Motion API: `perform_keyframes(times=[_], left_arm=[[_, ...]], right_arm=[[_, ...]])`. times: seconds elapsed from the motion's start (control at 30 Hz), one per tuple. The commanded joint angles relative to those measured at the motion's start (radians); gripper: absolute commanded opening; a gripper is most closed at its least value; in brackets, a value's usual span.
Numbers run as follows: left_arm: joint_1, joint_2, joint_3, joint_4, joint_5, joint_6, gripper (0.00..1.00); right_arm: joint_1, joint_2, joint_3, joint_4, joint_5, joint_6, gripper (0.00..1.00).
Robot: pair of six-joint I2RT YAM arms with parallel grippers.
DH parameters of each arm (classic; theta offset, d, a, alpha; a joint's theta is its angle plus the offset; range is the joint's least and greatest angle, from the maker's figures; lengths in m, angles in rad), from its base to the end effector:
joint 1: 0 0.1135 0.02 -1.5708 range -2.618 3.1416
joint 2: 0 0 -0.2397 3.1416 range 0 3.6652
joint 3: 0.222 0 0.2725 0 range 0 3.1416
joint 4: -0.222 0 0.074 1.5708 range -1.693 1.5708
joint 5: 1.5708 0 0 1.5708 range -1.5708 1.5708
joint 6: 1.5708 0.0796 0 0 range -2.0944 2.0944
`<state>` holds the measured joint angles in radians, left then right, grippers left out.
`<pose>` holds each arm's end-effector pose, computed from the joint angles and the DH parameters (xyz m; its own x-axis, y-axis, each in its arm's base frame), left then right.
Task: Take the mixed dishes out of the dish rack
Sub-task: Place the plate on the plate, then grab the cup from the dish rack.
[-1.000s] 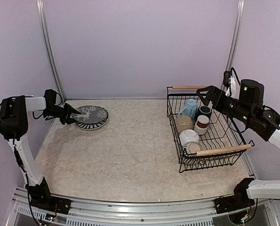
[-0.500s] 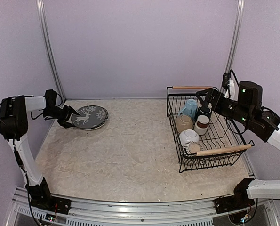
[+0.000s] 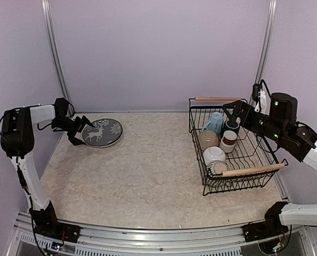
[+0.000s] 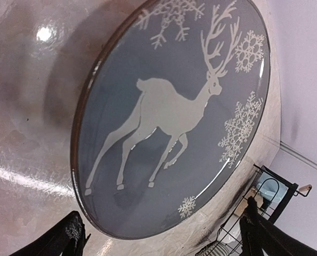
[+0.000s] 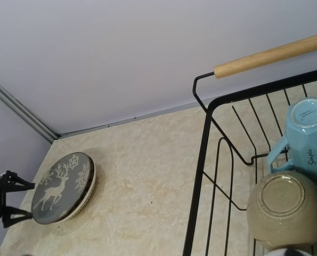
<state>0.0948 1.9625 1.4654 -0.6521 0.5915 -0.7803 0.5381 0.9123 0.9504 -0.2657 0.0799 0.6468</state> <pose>0.4333 -0.0034 0.1332 -0.7501 -0.6579 0.0671 -0.5334 0.5419 -0.6495 0.2489 0.1411 0.3386 -0.4222 0.4476 -0.7883 -0.2376 0.7845 0.5727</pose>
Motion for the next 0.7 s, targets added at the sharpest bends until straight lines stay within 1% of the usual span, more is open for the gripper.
perform_keyframes(times=[0.0, 0.23, 0.33, 0.43, 0.47, 0.5, 0.57, 0.67], left_arm=[[0.008, 0.002, 0.031, -0.046, -0.055, 0.008, 0.99], [0.014, -0.064, -0.002, -0.036, -0.138, -0.001, 0.99], [0.002, -0.128, -0.024, -0.019, -0.202, 0.021, 0.99], [-0.03, -0.223, -0.045, 0.015, -0.277, 0.059, 0.99], [-0.07, -0.298, -0.049, 0.033, -0.333, 0.096, 0.99], [-0.085, -0.321, -0.04, 0.033, -0.352, 0.107, 0.99], [-0.153, -0.379, -0.003, 0.025, -0.38, 0.121, 0.99], [-0.244, -0.427, 0.101, 0.008, -0.425, 0.153, 0.99]], right_arm=[[-0.01, -0.022, -0.012, -0.024, 0.029, -0.006, 1.0], [-0.01, 0.004, 0.014, -0.098, 0.088, -0.038, 1.0], [-0.01, 0.032, 0.04, -0.162, 0.131, -0.058, 1.0], [-0.011, 0.072, 0.074, -0.234, 0.172, -0.085, 1.0], [-0.011, 0.108, 0.108, -0.292, 0.194, -0.11, 1.0], [-0.012, 0.125, 0.124, -0.314, 0.202, -0.121, 1.0], [-0.012, 0.166, 0.164, -0.362, 0.2, -0.147, 1.0], [-0.014, 0.225, 0.217, -0.448, 0.169, -0.187, 1.0]])
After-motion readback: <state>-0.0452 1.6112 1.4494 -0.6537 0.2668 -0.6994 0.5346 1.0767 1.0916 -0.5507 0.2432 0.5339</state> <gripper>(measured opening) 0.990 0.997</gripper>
